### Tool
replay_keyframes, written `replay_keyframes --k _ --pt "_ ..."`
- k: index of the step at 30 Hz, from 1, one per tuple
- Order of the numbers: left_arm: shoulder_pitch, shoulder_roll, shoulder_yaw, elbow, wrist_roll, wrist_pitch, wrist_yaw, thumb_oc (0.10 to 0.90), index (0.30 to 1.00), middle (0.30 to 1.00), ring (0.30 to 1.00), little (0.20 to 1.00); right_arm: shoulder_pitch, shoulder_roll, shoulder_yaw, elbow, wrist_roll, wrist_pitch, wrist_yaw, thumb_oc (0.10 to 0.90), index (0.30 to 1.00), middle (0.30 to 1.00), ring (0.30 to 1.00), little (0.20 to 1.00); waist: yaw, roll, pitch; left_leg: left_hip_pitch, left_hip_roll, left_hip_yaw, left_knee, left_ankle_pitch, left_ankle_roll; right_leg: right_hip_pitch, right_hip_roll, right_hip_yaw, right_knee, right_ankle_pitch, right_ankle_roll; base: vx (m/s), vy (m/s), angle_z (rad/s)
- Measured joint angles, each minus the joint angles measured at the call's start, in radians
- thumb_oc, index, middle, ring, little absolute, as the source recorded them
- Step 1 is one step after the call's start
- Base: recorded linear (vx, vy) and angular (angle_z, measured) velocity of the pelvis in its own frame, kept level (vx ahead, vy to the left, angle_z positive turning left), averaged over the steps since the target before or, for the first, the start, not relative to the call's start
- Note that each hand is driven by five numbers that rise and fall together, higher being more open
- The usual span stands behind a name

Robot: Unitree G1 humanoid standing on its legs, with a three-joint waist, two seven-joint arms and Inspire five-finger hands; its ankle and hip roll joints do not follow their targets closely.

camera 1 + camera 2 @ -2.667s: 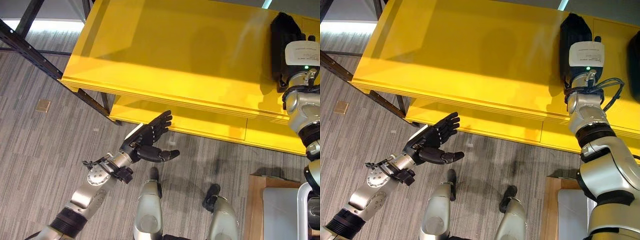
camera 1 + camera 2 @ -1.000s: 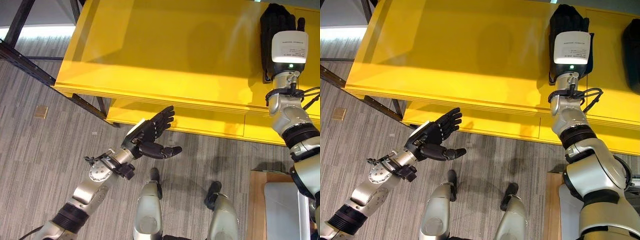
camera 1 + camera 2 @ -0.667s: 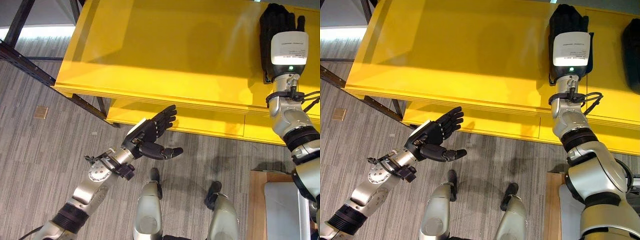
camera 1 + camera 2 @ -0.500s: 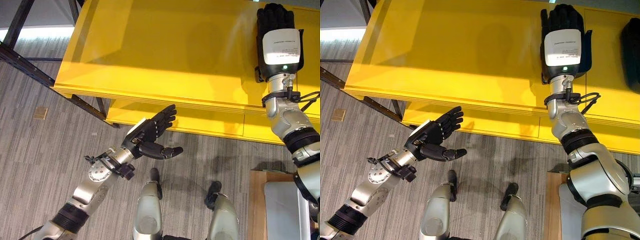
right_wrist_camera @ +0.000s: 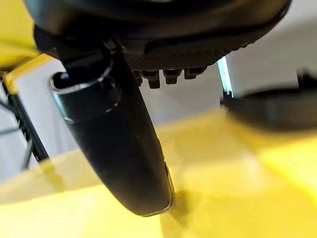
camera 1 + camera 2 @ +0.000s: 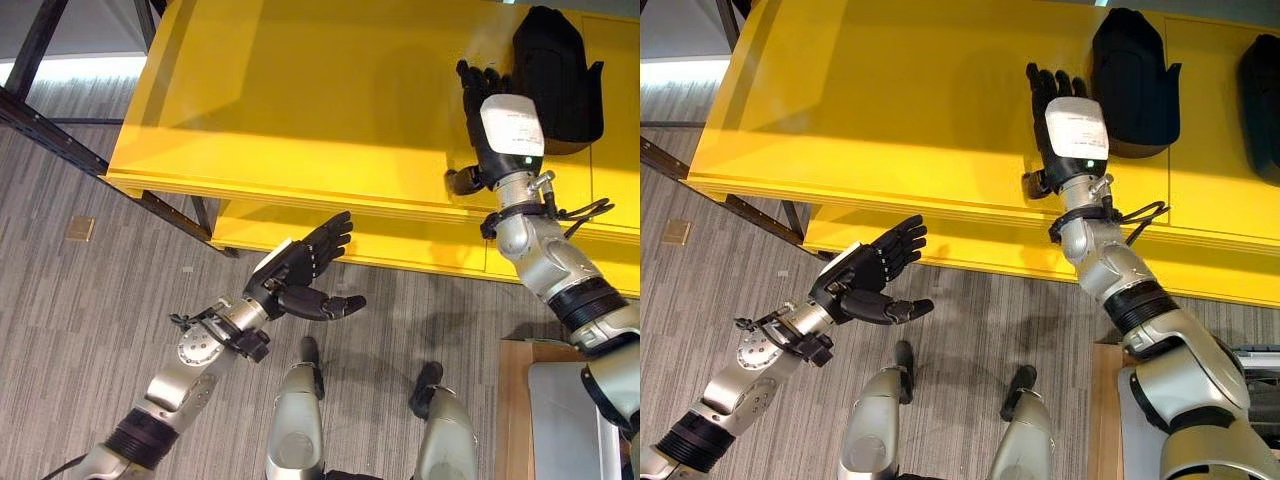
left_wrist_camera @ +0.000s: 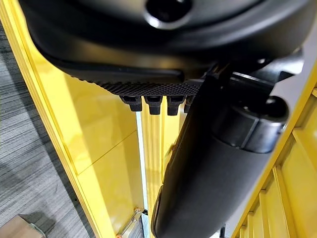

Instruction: Move parts from the plastic box to the shelf.

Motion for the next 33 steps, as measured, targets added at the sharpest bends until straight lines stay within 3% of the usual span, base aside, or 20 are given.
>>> replay_keyframes --k 11,15,18,24,28,33 --pt "0.042 -0.077 0.015 -0.011 0.038 0.004 0.034 0.9 1.0 1.0 1.0 1.0 0.22 0.082 -0.109 -0.291 0.052 0.008 0.025 0.9 1.0 1.0 1.0 1.0 -0.037 -0.001 0.0 0.015 0.004 0.02 -0.001 -0.012 0.008 -0.002 0.006 0.022 -0.005 0.001 0.002 0.0 0.025 -0.05" --pt "0.076 -0.081 0.019 -0.025 0.047 0.007 0.049 0.9 1.0 1.0 1.0 1.0 0.291 0.082 -0.142 -0.476 0.154 -0.026 0.127 0.9 1.0 1.0 1.0 1.0 -0.059 -0.002 0.001 0.028 0.007 0.035 -0.012 -0.011 0.005 0.001 0.013 0.035 -0.014 0.005 0.001 0.03 0.032 -0.11" --pt "0.118 -0.094 0.05 -0.056 0.048 0.044 0.049 0.9 1.0 1.0 1.0 1.0 0.376 0.08 -0.161 -0.642 0.251 -0.073 0.235 0.9 1.0 1.0 1.0 1.0 -0.063 -0.003 0.001 0.088 0.01 0.051 -0.045 -0.004 -0.005 0.046 0.021 0.039 -0.037 0.006 0.001 0.04 0.018 -0.11" --pt "0.285 -0.114 0.181 -0.075 0.051 0.075 0.063 0.9 1.0 1.0 1.0 1.0 0.524 0.055 -0.266 -0.913 0.302 -0.201 0.435 0.9 1.0 1.0 1.0 1.0 -0.076 -0.005 -0.005 0.196 0.025 0.051 -0.14 0.019 -0.019 0.154 0.049 0.006 -0.104 0.008 0.0 0.04 0.004 0.02" --pt "0.408 -0.13 0.273 -0.076 0.046 0.072 0.055 0.9 1.0 1.0 1.0 1.0 0.591 0.029 -0.317 -0.928 0.315 -0.231 0.5 0.9 1.0 1.0 1.0 1.0 -0.078 -0.006 -0.063 0.233 0.037 0.051 -0.186 0.033 -0.027 0.192 0.068 -0.015 -0.139 0.007 -0.003 0.04 -0.034 0.03" --pt "0.467 -0.171 0.301 -0.076 0.039 0.055 0.027 0.9 1.0 1.0 1.0 1.0 0.682 0.008 -0.345 -0.914 0.316 -0.231 0.5 0.9 1.0 1.0 1.0 1.0 -0.061 -0.007 -0.149 0.287 0.041 0.057 -0.23 0.048 -0.038 0.223 0.078 -0.018 -0.145 -0.007 -0.006 0.01 0.0 -0.03"
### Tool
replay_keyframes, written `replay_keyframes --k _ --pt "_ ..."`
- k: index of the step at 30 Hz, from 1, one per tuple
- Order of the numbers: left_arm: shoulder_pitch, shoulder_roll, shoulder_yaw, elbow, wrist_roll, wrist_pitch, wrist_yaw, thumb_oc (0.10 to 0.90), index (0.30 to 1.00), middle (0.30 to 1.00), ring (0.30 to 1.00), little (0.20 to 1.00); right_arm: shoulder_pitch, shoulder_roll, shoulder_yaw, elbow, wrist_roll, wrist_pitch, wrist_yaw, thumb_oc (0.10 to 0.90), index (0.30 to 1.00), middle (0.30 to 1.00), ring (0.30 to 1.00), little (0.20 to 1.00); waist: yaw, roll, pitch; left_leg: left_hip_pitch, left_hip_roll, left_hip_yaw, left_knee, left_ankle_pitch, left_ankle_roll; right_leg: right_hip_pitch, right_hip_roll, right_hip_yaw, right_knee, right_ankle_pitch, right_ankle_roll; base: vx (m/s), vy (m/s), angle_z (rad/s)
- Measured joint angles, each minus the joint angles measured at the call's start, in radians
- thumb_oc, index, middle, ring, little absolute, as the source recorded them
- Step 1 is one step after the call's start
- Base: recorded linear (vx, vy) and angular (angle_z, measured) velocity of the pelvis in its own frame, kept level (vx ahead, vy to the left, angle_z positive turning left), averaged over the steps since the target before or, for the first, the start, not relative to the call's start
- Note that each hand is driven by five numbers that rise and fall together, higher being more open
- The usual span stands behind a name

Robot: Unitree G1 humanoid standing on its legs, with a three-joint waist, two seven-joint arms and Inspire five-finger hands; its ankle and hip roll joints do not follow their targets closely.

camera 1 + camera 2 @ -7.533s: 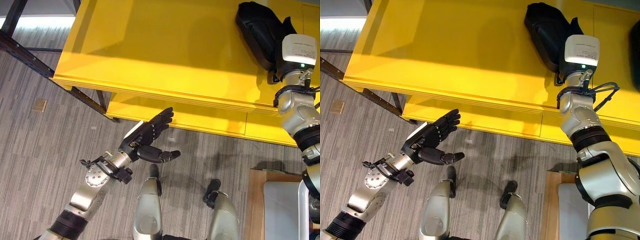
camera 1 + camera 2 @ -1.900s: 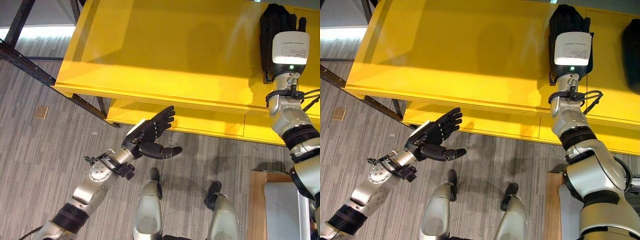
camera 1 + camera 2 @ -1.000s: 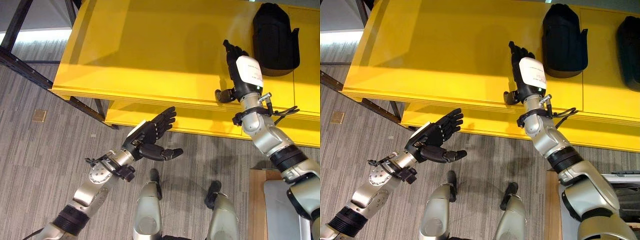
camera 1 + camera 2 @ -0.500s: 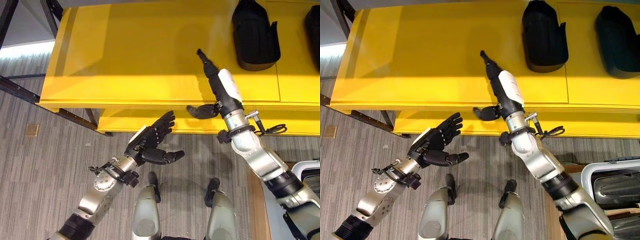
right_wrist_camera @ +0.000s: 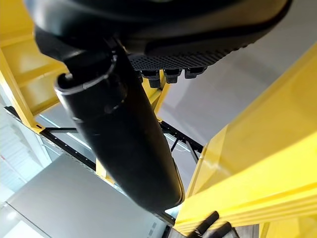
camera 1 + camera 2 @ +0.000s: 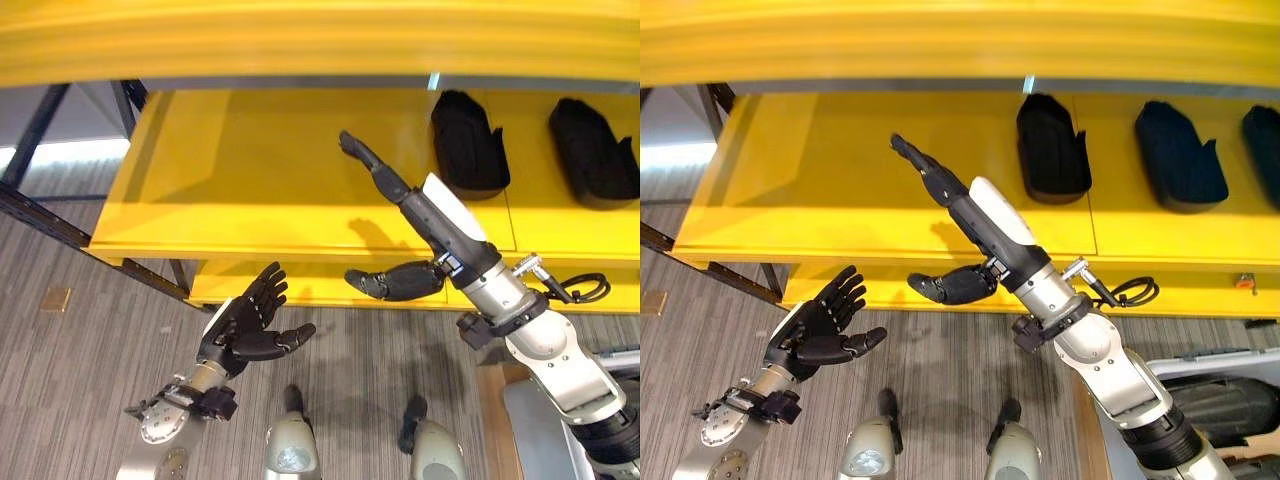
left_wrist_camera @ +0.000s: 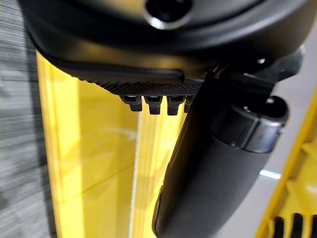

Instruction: Move parts from the plastic box to the shelf.

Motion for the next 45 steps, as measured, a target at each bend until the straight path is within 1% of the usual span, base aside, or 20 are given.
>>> replay_keyframes --k 3,7,9,12,15,18,20,22,23,26,29,31,32,34,35,36,39,41,42,45 --pt "0.032 -0.027 0.001 0.0 0.0 -0.023 -0.007 0.9 1.0 1.0 1.0 1.0 0.087 0.007 -0.056 0.041 0.021 0.005 -0.02 0.9 1.0 1.0 1.0 1.0 -0.002 -0.007 -0.053 0.026 -0.001 0.015 -0.029 0.002 0.005 0.017 0.002 0.004 -0.014 -0.004 0.002 0.0 0.076 -0.03" --pt "0.063 -0.026 0.03 0.005 -0.001 -0.038 -0.051 0.9 1.0 1.0 1.0 1.0 0.249 0.011 -0.138 0.115 0.09 0.077 -0.057 0.9 1.0 1.0 1.0 1.0 -0.019 -0.025 -0.097 0.025 -0.009 0.013 -0.041 0.006 0.008 0.016 0.002 0.008 -0.025 -0.012 -0.004 -0.05 0.176 0.05" --pt "0.082 -0.025 0.038 0.004 -0.003 -0.047 -0.105 0.9 1.0 1.0 1.0 1.0 0.431 0.039 -0.269 0.118 0.167 0.102 -0.074 0.9 1.0 1.0 1.0 1.0 -0.028 -0.033 -0.104 0.01 -0.042 0.012 -0.017 -0.014 0.044 0.02 -0.031 0.01 -0.035 -0.008 0.011 0.0 0.328 0.08" --pt "0.111 -0.016 0.04 0.013 0.0 -0.053 -0.15 0.9 1.0 1.0 1.0 1.0 0.547 0.062 -0.345 0.17 0.192 0.14 -0.138 0.9 1.0 1.0 1.0 1.0 -0.097 -0.046 -0.126 0.009 -0.082 0.033 -0.011 -0.038 0.045 0.045 -0.063 0.027 -0.078 0.022 0.044 0.02 0.253 -0.03" --pt "0.077 0.046 0.024 0.012 0.001 -0.054 -0.169 0.9 1.0 1.0 1.0 1.0 0.591 0.114 -0.366 0.181 0.216 0.147 -0.183 0.9 1.0 1.0 1.0 1.0 -0.154 -0.107 -0.154 0.008 -0.112 0.078 0.019 -0.066 0.058 0.05 -0.076 0.09 -0.158 0.092 0.059 -0.02 0.319 -0.37" --pt "0.046 0.073 0.013 0.012 0.002 -0.055 -0.196 0.9 1.0 1.0 1.0 1.0 0.601 0.139 -0.364 0.182 0.214 0.151 -0.203 0.9 1.0 1.0 1.0 1.0 -0.16 -0.142 -0.161 0.025 -0.109 0.134 0.039 -0.087 0.066 0.045 -0.077 0.079 -0.199 0.169 0.044 -0.1 0.1 -0.56" --pt "0.065 0.073 0.006 0.012 0.002 -0.075 -0.182 0.9 1.0 1.0 1.0 1.0 0.56 0.131 -0.351 0.196 0.215 0.171 -0.208 0.9 1.0 1.0 1.0 1.0 -0.143 -0.144 -0.159 0.041 -0.092 0.201 0.052 -0.115 0.071 0.013 -0.052 0.021 -0.228 0.276 0.007 -0.19 0.054 -1.27" --pt "0.065 0.073 -0.013 0.016 0.002 -0.09 -0.154 0.9 1.0 1.0 1.0 1.0 0.503 0.131 -0.345 0.22 0.216 0.189 -0.22 0.9 1.0 1.0 1.0 1.0 -0.134 -0.135 -0.15 0.03 -0.069 0.246 0.068 -0.147 0.092 -0.017 -0.03 -0.005 -0.307 0.438 0.037 -0.19 0.011 -1.2" --pt "0.045 0.061 -0.026 0.031 0.003 -0.091 -0.148 0.9 1.0 1.0 1.0 1.0 0.502 0.128 -0.347 0.237 0.216 0.203 -0.247 0.9 1.0 1.0 1.0 1.0 -0.143 -0.118 -0.14 0.026 -0.057 0.261 0.064 -0.138 0.103 -0.031 -0.037 -0.047 -0.245 0.378 0.043 -0.21 -0.017 -0.37" --pt "0.062 0.062 -0.011 0.029 -0.003 -0.114 -0.13 0.9 1.0 1.0 1.0 1.0 0.53 0.123 -0.344 0.255 0.215 0.215 -0.273 0.9 1.0 1.0 1.0 1.0 -0.125 -0.101 -0.136 0.047 -0.02 0.302 0.02 -0.081 0.12 -0.024 -0.049 -0.128 0.084 0.106 -0.041 -0.19 -0.058 -0.3" --pt "0.113 0.06 0.035 0.033 -0.024 -0.124 -0.105 0.9 1.0 1.0 1.0 1.0 0.513 0.12 -0.343 0.195 0.198 0.222 -0.298 0.9 1.0 1.0 1.0 1.0 -0.095 -0.106 -0.137 0.055 0.005 0.381 -0.003 -0.039 0.101 0.037 -0.043 -0.199 0.057 0.019 -0.076 -0.15 -0.224 -0.79" --pt "0.131 0.057 0.037 0.033 -0.043 -0.127 -0.105 0.9 1.0 1.0 1.0 1.0 0.49 0.098 -0.338 0.162 0.194 0.236 -0.297 0.9 1.0 1.0 1.0 1.0 -0.075 -0.115 -0.139 0.076 0.001 0.432 0.011 -0.04 0.081 0.049 -0.007 -0.226 -0.039 -0.021 -0.05 -0.12 -0.343 -1.04" --pt "0.141 0.041 0.032 0.03 -0.043 -0.127 -0.101 0.9 1.0 1.0 1.0 1.0 0.452 0.083 -0.334 0.16 0.194 0.254 -0.297 0.9 1.0 1.0 1.0 1.0 -0.076 -0.095 -0.139 0.073 0.014 0.416 -0.003 -0.051 0.07 0.044 0.043 -0.199 -0.103 0.011 -0.047 -0.13 -0.456 -1.26" --pt "0.141 0.029 0.027 0.02 -0.043 -0.127 -0.093 0.9 1.0 1.0 1.0 1.0 0.412 0.063 -0.334 0.16 0.182 0.283 -0.297 0.9 1.0 1.0 1.0 1.0 -0.071 -0.059 -0.153 0.082 0.04 0.425 -0.052 -0.031 0.071 0.063 0.074 -0.253 -0.194 0.012 -0.069 -0.07 -0.311 -1.21" --pt "0.135 0.015 0.026 0.005 -0.045 -0.129 -0.077 0.9 1.0 1.0 1.0 1.0 0.405 0.033 -0.334 0.159 0.171 0.304 -0.299 0.9 1.0 1.0 1.0 1.0 -0.07 -0.048 -0.151 0.101 0.075 0.461 -0.05 0.007 0.053 0.044 0.057 -0.303 -0.107 -0.012 -0.108 -0.07 -0.274 -1.01" --pt "0.127 0.02 0.025 0.003 -0.051 -0.131 -0.072 0.9 1.0 1.0 1.0 1.0 0.407 0.028 -0.332 0.159 0.166 0.316 -0.299 0.9 1.0 1.0 1.0 1.0 -0.066 -0.069 -0.148 0.116 0.067 0.476 -0.032 0.002 0.045 0.035 0.037 -0.307 -0.077 -0.004 -0.113 -0.08 -0.314 -0.98" --pt "0.093 0.013 0.026 0.002 -0.083 -0.13 -0.056 0.9 1.0 1.0 1.0 1.0 0.417 0.006 -0.321 0.165 0.134 0.341 -0.308 0.9 1.0 1.0 1.0 1.0 -0.082 -0.072 -0.161 0.129 0.085 0.429 -0.049 -0.02 0.049 0.006 0.11 -0.244 -0.101 -0.012 -0.105 -0.09 -0.33 -0.97" --pt "0.073 0.017 0.028 -0.002 -0.085 -0.13 -0.047 0.9 1.0 1.0 1.0 1.0 0.421 0.001 -0.328 0.166 0.11 0.345 -0.306 0.9 1.0 1.0 1.0 1.0 -0.1 -0.074 -0.16 0.132 0.089 0.446 -0.052 0.008 0.036 -0.03 0.109 -0.245 -0.059 -0.005 -0.133 -0.1 -0.283 -0.87" --pt "0.056 0.011 0.022 0.0 -0.086 -0.13 -0.043 0.9 1.0 1.0 1.0 1.0 0.43 -0.011 -0.327 0.167 0.096 0.349 -0.292 0.9 1.0 1.0 1.0 1.0 -0.141 -0.072 -0.16 0.139 0.091 0.444 -0.049 0.022 0.041 -0.042 0.117 -0.227 -0.036 -0.014 -0.151 -0.11 -0.36 -0.45" --pt "0.027 0.012 0.005 0.0 -0.086 -0.133 -0.043 0.9 1.0 1.0 1.0 1.0 0.448 -0.039 -0.323 0.185 0.075 0.338 -0.26 0.9 1.0 1.0 1.0 1.0 -0.168 -0.061 -0.159 0.143 0.116 0.437 -0.01 0.036 0.038 -0.042 0.135 -0.197 -0.035 -0.033 -0.159 -0.06 -0.293 -0.4"
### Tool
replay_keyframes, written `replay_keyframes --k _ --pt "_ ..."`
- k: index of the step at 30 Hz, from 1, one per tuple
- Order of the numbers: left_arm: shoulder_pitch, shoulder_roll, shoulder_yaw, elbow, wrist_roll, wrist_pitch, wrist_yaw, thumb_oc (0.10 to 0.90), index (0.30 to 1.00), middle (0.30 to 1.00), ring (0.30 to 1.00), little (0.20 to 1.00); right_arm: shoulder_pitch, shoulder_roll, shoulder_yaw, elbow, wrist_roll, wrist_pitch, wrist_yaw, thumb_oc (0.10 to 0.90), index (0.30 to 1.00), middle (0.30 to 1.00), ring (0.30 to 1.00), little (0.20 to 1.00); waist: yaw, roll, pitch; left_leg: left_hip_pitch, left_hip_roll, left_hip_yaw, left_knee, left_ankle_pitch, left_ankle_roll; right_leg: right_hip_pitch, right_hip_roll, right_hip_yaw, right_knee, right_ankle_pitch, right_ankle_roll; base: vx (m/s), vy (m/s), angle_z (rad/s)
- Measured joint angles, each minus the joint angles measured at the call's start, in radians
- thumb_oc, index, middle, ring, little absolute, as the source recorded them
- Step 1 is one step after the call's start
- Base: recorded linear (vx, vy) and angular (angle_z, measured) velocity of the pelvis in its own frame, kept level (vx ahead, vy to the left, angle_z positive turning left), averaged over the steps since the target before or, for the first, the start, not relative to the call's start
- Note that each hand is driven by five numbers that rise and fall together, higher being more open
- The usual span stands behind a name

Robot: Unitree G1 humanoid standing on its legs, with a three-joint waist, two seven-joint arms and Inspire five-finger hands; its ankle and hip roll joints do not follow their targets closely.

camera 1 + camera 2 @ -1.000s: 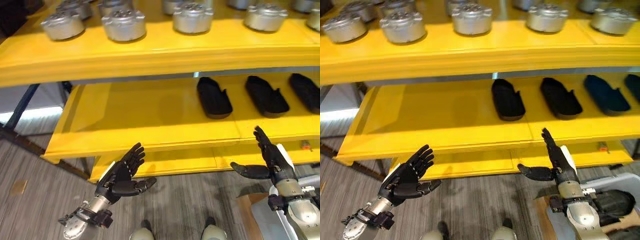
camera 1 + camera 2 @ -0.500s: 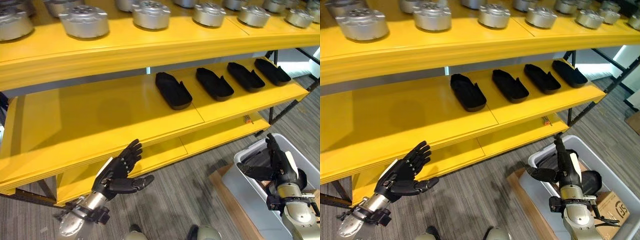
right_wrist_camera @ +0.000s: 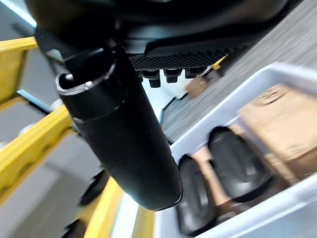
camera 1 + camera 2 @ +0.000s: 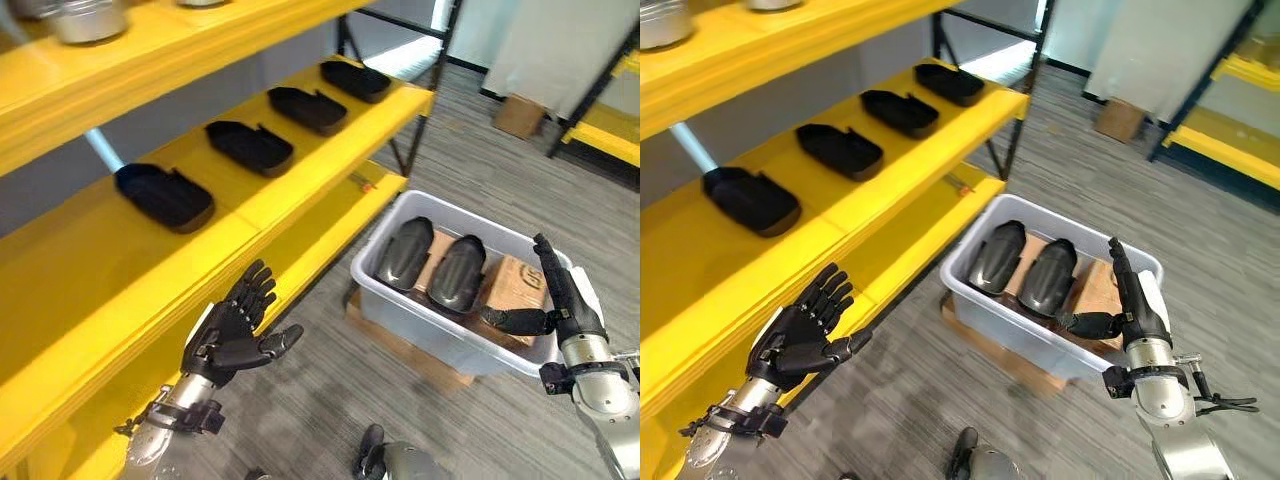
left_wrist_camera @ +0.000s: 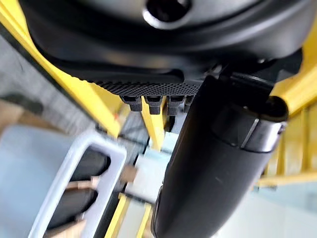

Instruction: Move parts from the plastic box to the shelf.

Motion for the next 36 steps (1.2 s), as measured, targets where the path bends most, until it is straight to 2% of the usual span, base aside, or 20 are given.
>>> replay_keyframes --k 3,9,10,11,12,13,14,15,18,19,20,21,22,23,24,25,26,28,30,36 --pt "-0.025 -0.014 -0.022 -0.009 0.005 -0.015 -0.001 0.9 1.0 1.0 1.0 1.0 0.015 -0.028 0.015 0.012 -0.019 -0.001 0.013 0.9 1.0 1.0 1.0 1.0 -0.018 0.008 0.0 0.008 0.028 -0.011 0.026 0.023 -0.025 0.012 0.024 0.006 0.003 0.002 -0.019 -0.04 -0.335 -0.2" --pt "-0.047 -0.033 -0.062 -0.005 -0.031 -0.031 0.031 0.9 1.0 1.0 1.0 1.0 -0.026 -0.044 0.036 0.014 -0.136 -0.089 0.011 0.9 1.0 1.0 1.0 1.0 -0.025 0.015 0.005 0.04 0.053 -0.022 0.064 0.044 -0.035 -0.005 0.055 0.071 0.024 -0.025 -0.022 0.02 -0.215 -0.29" --pt "-0.049 -0.033 -0.064 -0.005 -0.031 -0.032 0.042 0.9 1.0 1.0 1.0 1.0 -0.037 -0.046 0.046 0.016 -0.145 -0.098 0.011 0.9 1.0 1.0 1.0 1.0 -0.026 0.013 0.006 0.038 0.053 -0.039 0.074 0.045 -0.032 -0.006 0.057 0.082 0.025 -0.024 -0.023 0.08 -0.099 -0.57" --pt "-0.059 -0.033 -0.071 0.002 -0.027 -0.04 0.065 0.9 1.0 1.0 1.0 1.0 -0.072 -0.047 0.077 0.023 -0.157 -0.133 0.02 0.9 1.0 1.0 1.0 1.0 -0.015 0.004 0.011 0.026 0.044 -0.121 0.095 0.021 -0.042 -0.008 0.061 0.12 0.023 -0.019 -0.024 0.07 -0.061 -0.55" --pt "-0.062 -0.033 -0.071 0.001 -0.026 -0.047 0.069 0.9 1.0 1.0 1.0 1.0 -0.083 -0.047 0.09 0.022 -0.157 -0.153 0.023 0.9 1.0 1.0 1.0 1.0 -0.02 0.004 0.011 0.017 0.02 -0.161 0.077 0.004 -0.05 -0.014 0.061 0.136 0.017 -0.015 -0.024 0.12 -0.086 -0.59" --pt "-0.065 -0.032 -0.071 -0.001 -0.026 -0.052 0.07 0.9 1.0 1.0 1.0 1.0 -0.089 -0.047 0.096 0.022 -0.157 -0.165 0.026 0.9 1.0 1.0 1.0 1.0 -0.016 -0.001 0.014 0.014 -0.009 -0.204 0.061 -0.007 -0.039 -0.019 0.065 0.163 0.011 0.002 -0.024 0.07 -0.032 -0.83" --pt "-0.071 -0.035 -0.073 -0.003 -0.024 -0.066 0.085 0.9 1.0 1.0 1.0 1.0 -0.105 -0.043 0.115 0.027 -0.158 -0.189 0.044 0.9 1.0 1.0 1.0 1.0 0.008 -0.006 0.018 -0.012 -0.106 -0.312 0.026 -0.064 -0.02 -0.027 0.077 0.235 -0.041 0.033 -0.014 0.07 -0.036 -1.03" --pt "-0.073 -0.036 -0.073 -0.004 -0.023 -0.071 0.085 0.9 1.0 1.0 1.0 1.0 -0.113 -0.042 0.127 0.034 -0.158 -0.195 0.05 0.9 1.0 1.0 1.0 1.0 0.017 -0.009 0.019 -0.025 -0.162 -0.37 0.0 -0.087 -0.004 -0.026 0.079 0.256 -0.07 0.039 -0.017 0.08 0.03 -1.01" --pt "-0.08 -0.036 -0.073 -0.005 -0.021 -0.072 0.084 0.9 1.0 1.0 1.0 1.0 -0.11 -0.001 0.134 0.053 -0.157 -0.194 0.055 0.9 1.0 1.0 1.0 1.0 0.014 -0.003 0.021 -0.068 -0.195 -0.337 -0.085 -0.093 0.015 0.014 0.079 0.219 -0.173 0.045 -0.012 0.22 0.145 -0.38" --pt "-0.084 -0.037 -0.073 -0.003 -0.021 -0.072 0.082 0.9 1.0 1.0 1.0 1.0 -0.107 0.017 0.134 0.054 -0.165 -0.194 0.054 0.9 1.0 1.0 1.0 1.0 0.01 0.003 0.023 -0.09 -0.184 -0.33 -0.119 -0.094 0.015 0.035 0.082 0.199 -0.211 0.052 0.002 0.16 0.113 -0.08" --pt "-0.086 -0.042 -0.074 -0.003 -0.021 -0.072 0.081 0.9 1.0 1.0 1.0 1.0 -0.106 0.012 0.134 0.052 -0.176 -0.196 0.054 0.9 1.0 1.0 1.0 1.0 0.011 0.027 0.022 -0.108 -0.16 -0.336 -0.138 -0.101 0.014 0.038 0.094 0.184 -0.206 0.05 0.021 0.28 0.226 -0.35" --pt "-0.085 -0.048 -0.069 -0.006 -0.022 -0.074 0.078 0.9 1.0 1.0 1.0 1.0 -0.107 0.009 0.134 0.049 -0.193 -0.199 0.05 0.9 1.0 1.0 1.0 1.0 0.05 0.05 0.037 -0.12 -0.116 -0.317 -0.086 -0.014 -0.007 -0.032 0.076 0.174 0.041 -0.017 -0.007 0.2 0.168 -0.34" --pt "-0.085 -0.046 -0.067 -0.006 -0.021 -0.074 0.078 0.9 1.0 1.0 1.0 1.0 -0.104 0.012 0.135 0.049 -0.194 -0.2 0.051 0.9 1.0 1.0 1.0 1.0 0.054 0.043 0.037 -0.118 -0.12 -0.314 -0.074 -0.012 -0.01 -0.042 0.063 0.175 0.092 -0.035 -0.001 0.31 0.283 -0.18" --pt "-0.054 -0.035 -0.056 -0.007 -0.022 -0.078 0.072 0.9 1.0 1.0 1.0 1.0 -0.062 0.027 0.153 0.044 -0.195 -0.209 0.053 0.9 1.0 1.0 1.0 1.0 0.062 -0.023 0.024 -0.125 -0.173 -0.355 0.003 -0.048 -0.015 -0.041 -0.006 0.233 0.191 -0.117 0.036 0.17 0.166 0.07" --pt "-0.028 -0.036 -0.055 -0.01 -0.022 -0.078 0.073 0.9 1.0 1.0 1.0 1.0 -0.06 0.028 0.162 0.042 -0.195 -0.212 0.053 0.9 1.0 1.0 1.0 1.0 0.066 -0.017 0.023 -0.132 -0.173 -0.393 -0.008 -0.058 -0.003 -0.022 0.013 0.239 0.132 -0.096 0.042 0.23 0.265 -0.15" --pt "0.002 -0.033 -0.042 -0.024 -0.022 -0.078 0.065 0.9 1.0 1.0 1.0 1.0 -0.066 0.029 0.161 0.028 -0.195 -0.222 0.054 0.9 1.0 1.0 1.0 1.0 0.073 0.008 0.016 -0.133 -0.174 -0.415 -0.047 -0.053 0.004 -0.013 0.031 0.252 0.065 -0.05 0.037 0.15 0.19 -0.42" --pt "0.007 -0.034 -0.038 -0.027 -0.022 -0.079 0.057 0.9 1.0 1.0 1.0 1.0 -0.068 0.029 0.156 0.023 -0.195 -0.227 0.055 0.9 1.0 1.0 1.0 1.0 0.073 0.015 0.016 -0.132 -0.174 -0.409 -0.068 -0.046 0.002 -0.017 0.039 0.259 0.042 -0.029 0.039 0.23 0.27 -0.41" --pt "0.001 -0.037 -0.039 -0.025 -0.022 -0.077 0.041 0.9 1.0 1.0 1.0 1.0 -0.065 0.03 0.155 0.021 -0.193 -0.225 0.055 0.9 1.0 1.0 1.0 1.0 0.064 0.01 0.02 -0.114 -0.19 -0.386 -0.1 -0.005 0.022 -0.015 0.033 0.279 0.02 -0.01 0.05 0.18 0.197 -0.22" --pt "-0.005 -0.035 -0.039 -0.025 -0.021 -0.077 0.025 0.9 1.0 1.0 1.0 1.0 -0.05 0.03 0.153 0.018 -0.193 -0.226 0.054 0.9 1.0 1.0 1.0 1.0 0.057 0.002 0.02 -0.087 -0.207 -0.36 -0.102 -0.023 0.028 0.013 0.022 0.293 -0.02 0.006 0.072 0.16 0.175 -0.25" --pt "-0.021 -0.028 -0.017 -0.04 -0.022 -0.076 -0.006 0.9 1.0 1.0 1.0 1.0 -0.039 0.036 0.153 -0.01 -0.193 -0.226 0.055 0.9 1.0 1.0 1.0 1.0 0.061 -0.005 0.018 -0.055 -0.243 -0.307 -0.136 -0.038 0.043 0.062 -0.002 0.284 -0.141 0.092 0.091 0.11 0.101 -0.22"
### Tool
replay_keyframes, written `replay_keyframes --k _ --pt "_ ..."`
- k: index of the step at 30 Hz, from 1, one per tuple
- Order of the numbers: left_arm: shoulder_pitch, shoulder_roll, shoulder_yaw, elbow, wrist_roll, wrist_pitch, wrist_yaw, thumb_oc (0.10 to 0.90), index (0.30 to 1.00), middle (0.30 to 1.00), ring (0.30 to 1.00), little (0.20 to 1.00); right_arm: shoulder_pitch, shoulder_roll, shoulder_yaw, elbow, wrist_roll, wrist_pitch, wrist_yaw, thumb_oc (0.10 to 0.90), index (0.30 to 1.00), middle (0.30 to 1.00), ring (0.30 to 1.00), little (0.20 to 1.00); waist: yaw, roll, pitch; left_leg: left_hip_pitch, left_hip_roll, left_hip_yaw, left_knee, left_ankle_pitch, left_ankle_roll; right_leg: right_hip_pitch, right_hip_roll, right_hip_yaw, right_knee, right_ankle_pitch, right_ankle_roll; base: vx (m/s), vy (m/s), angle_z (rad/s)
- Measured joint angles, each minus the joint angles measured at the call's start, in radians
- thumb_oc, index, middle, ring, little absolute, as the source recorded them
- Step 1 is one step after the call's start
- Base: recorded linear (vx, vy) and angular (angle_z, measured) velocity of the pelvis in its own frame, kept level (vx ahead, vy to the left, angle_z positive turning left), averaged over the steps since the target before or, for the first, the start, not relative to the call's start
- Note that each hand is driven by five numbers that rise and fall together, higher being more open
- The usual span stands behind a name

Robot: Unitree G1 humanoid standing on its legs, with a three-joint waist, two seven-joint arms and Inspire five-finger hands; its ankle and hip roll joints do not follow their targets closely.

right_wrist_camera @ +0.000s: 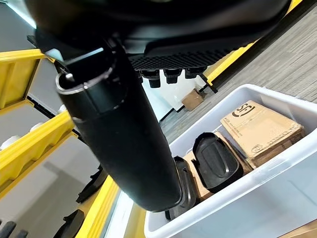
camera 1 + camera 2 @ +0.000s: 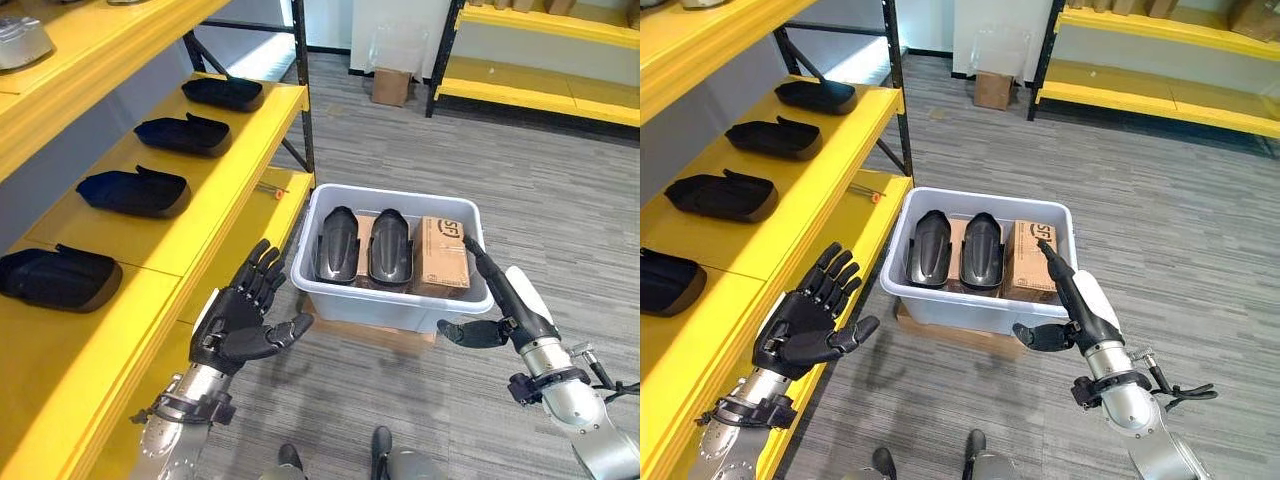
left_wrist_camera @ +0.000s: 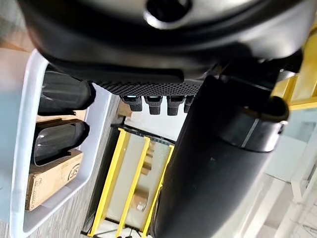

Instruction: Move parts from the plastic box to the shelf.

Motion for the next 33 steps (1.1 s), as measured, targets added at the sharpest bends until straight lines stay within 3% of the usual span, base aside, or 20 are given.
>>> replay_keyframes --k 8,10,12,13,14,15,17,20,22,23,25,27,30,33 --pt "-0.014 0.001 0.015 0.0 -0.008 0.009 -0.021 0.9 1.0 1.0 1.0 1.0 -0.063 0.01 0.007 0.0 -0.043 0.004 -0.014 0.9 1.0 1.0 1.0 1.0 0.005 -0.005 -0.001 0.043 -0.022 0.004 -0.023 -0.012 0.013 0.046 -0.002 -0.031 -0.031 0.03 0.01 0.04 0.07 -0.06" --pt "-0.032 0.001 0.008 0.003 -0.012 0.009 -0.039 0.9 1.0 1.0 1.0 1.0 -0.109 0.01 0.014 0.001 -0.049 0.008 -0.022 0.9 1.0 1.0 1.0 1.0 0.005 -0.008 0.0 0.045 -0.02 0.005 -0.019 -0.022 0.023 0.013 -0.004 -0.037 0.039 0.032 0.013 0.0 -0.053 -0.13" --pt "-0.065 0.007 -0.022 0.002 -0.01 0.01 -0.047 0.9 1.0 1.0 1.0 1.0 -0.167 0.012 0.033 0.008 -0.082 0.009 -0.039 0.9 1.0 1.0 1.0 1.0 0.008 -0.012 0.003 0.044 -0.005 0.021 0.003 -0.043 0.03 -0.049 -0.014 -0.054 0.143 0.051 0.053 0.06 -0.247 -0.3" --pt "-0.076 0.014 -0.047 -0.002 -0.01 0.018 -0.048 0.9 1.0 1.0 1.0 1.0 -0.189 0.012 0.046 0.012 -0.082 0.005 -0.047 0.9 1.0 1.0 1.0 1.0 0.004 -0.012 0.004 0.052 0.018 0.034 0.003 -0.041 0.025 -0.057 -0.027 -0.055 0.152 0.049 0.08 0.11 -0.405 -0.22" --pt "-0.088 0.015 -0.062 -0.001 -0.011 0.034 -0.046 0.9 1.0 1.0 1.0 1.0 -0.196 0.012 0.055 0.017 -0.087 0.0 -0.057 0.9 1.0 1.0 1.0 1.0 0.0 -0.013 0.005 0.056 0.018 0.041 0.006 -0.033 0.016 -0.069 -0.054 -0.063 0.199 0.023 0.079 0.04 -0.534 -0.21" --pt "-0.092 0.013 -0.082 0.0 -0.01 0.047 -0.043 0.9 1.0 1.0 1.0 1.0 -0.198 0.01 0.068 0.017 -0.102 -0.004 -0.06 0.9 1.0 1.0 1.0 1.0 0.004 -0.021 -0.003 0.055 0.016 0.059 0.012 -0.027 0.013 -0.08 -0.132 -0.083 0.211 0.0 0.086 0.05 -0.5 -0.14" --pt "-0.09 0.027 -0.091 0.001 -0.005 0.057 -0.022 0.9 1.0 1.0 1.0 1.0 -0.215 0.027 0.094 0.002 -0.118 -0.009 -0.06 0.9 1.0 1.0 1.0 1.0 0.005 -0.045 -0.01 0.027 0.02 0.065 0.041 -0.035 0.014 -0.097 -0.235 -0.076 0.164 0.02 0.121 0.02 -0.382 -0.22" --pt "-0.093 0.063 -0.093 0.027 0.0 0.089 -0.007 0.9 1.0 1.0 1.0 1.0 -0.228 0.048 0.112 -0.002 -0.121 -0.026 -0.051 0.9 1.0 1.0 1.0 1.0 0.007 -0.058 -0.013 0.008 0.048 0.053 0.045 -0.019 -0.013 -0.036 -0.257 -0.08 0.023 0.038 0.131 -0.03 -0.206 -0.07" --pt "-0.09 0.099 -0.092 0.039 -0.003 0.09 0.004 0.9 1.0 1.0 1.0 1.0 -0.252 0.048 0.112 0.0 -0.123 -0.025 -0.045 0.9 1.0 1.0 1.0 1.0 0.017 -0.088 -0.014 0.0 0.047 0.055 0.055 0.001 -0.049 0.013 -0.234 -0.103 0.0 0.075 0.126 0.0 -0.183 -0.07" --pt "-0.084 0.068 -0.101 0.054 -0.007 0.089 0.012 0.9 1.0 1.0 1.0 1.0 -0.312 0.034 0.11 0.014 -0.138 -0.018 -0.04 0.9 1.0 1.0 1.0 1.0 0.027 -0.026 -0.006 -0.015 0.099 0.048 0.055 0.011 -0.066 0.021 -0.173 -0.13 -0.046 0.097 0.112 0.04 -0.133 -0.23" --pt "-0.085 0.026 -0.132 0.056 -0.005 0.091 0.009 0.9 1.0 1.0 1.0 1.0 -0.36 0.005 0.107 0.022 -0.14 -0.002 -0.035 0.9 1.0 1.0 1.0 1.0 0.025 0.053 0.004 -0.013 0.144 0.043 0.025 0.043 -0.068 0.024 -0.121 -0.138 -0.066 0.103 0.088 0.06 -0.096 -0.17" --pt "-0.084 -0.019 -0.155 0.046 -0.005 0.091 -0.003 0.9 1.0 1.0 1.0 1.0 -0.379 -0.056 0.107 0.022 -0.142 0.017 -0.022 0.9 1.0 1.0 1.0 1.0 0.024 0.091 0.009 0.0 0.165 0.034 0.001 0.063 -0.062 0.025 -0.093 -0.147 -0.063 0.092 0.071 0.06 -0.058 -0.12" --pt "-0.095 -0.028 -0.159 0.034 -0.005 0.09 -0.022 0.9 1.0 1.0 1.0 1.0 -0.407 -0.091 0.105 0.027 -0.156 0.026 -0.01 0.9 1.0 1.0 1.0 1.0 0.008 0.107 0.007 0.007 0.181 0.024 -0.002 0.067 -0.057 0.024 -0.075 -0.15 -0.052 0.076 0.062 0.06 -0.042 -0.07" --pt "-0.11 -0.024 -0.158 0.034 -0.005 0.09 -0.022 0.9 1.0 1.0 1.0 1.0 -0.432 -0.092 0.107 0.027 -0.156 0.027 0.003 0.9 1.0 1.0 1.0 1.0 0.001 0.086 0.019 0.005 0.174 0.022 -0.001 0.059 -0.077 0.01 -0.084 -0.146 -0.027 0.061 0.074 0.07 -0.071 0.03"
